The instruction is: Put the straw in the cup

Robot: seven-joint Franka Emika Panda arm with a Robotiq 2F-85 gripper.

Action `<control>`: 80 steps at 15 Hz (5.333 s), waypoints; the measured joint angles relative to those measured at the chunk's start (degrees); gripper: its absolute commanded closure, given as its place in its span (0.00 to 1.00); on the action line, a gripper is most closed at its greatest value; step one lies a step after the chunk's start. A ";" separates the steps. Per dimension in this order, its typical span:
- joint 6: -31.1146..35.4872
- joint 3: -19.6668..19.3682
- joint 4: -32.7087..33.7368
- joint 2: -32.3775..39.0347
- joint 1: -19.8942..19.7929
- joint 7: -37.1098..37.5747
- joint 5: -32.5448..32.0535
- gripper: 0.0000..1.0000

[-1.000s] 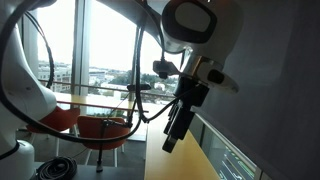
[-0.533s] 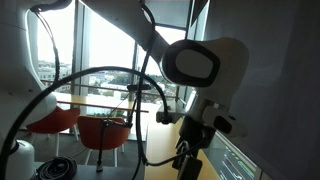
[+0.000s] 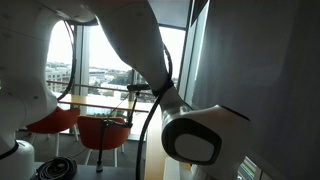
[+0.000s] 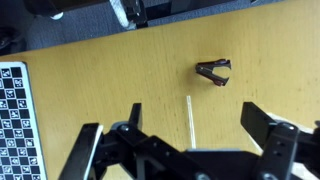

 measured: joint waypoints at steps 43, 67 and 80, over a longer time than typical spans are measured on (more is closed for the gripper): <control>22.76 5.47 22.80 34.00 -4.34 -9.84 -0.43 1.00; 3.15 -0.58 16.37 19.95 2.25 -5.66 0.44 0.97; -24.11 7.86 17.44 9.17 2.35 -8.14 16.58 0.97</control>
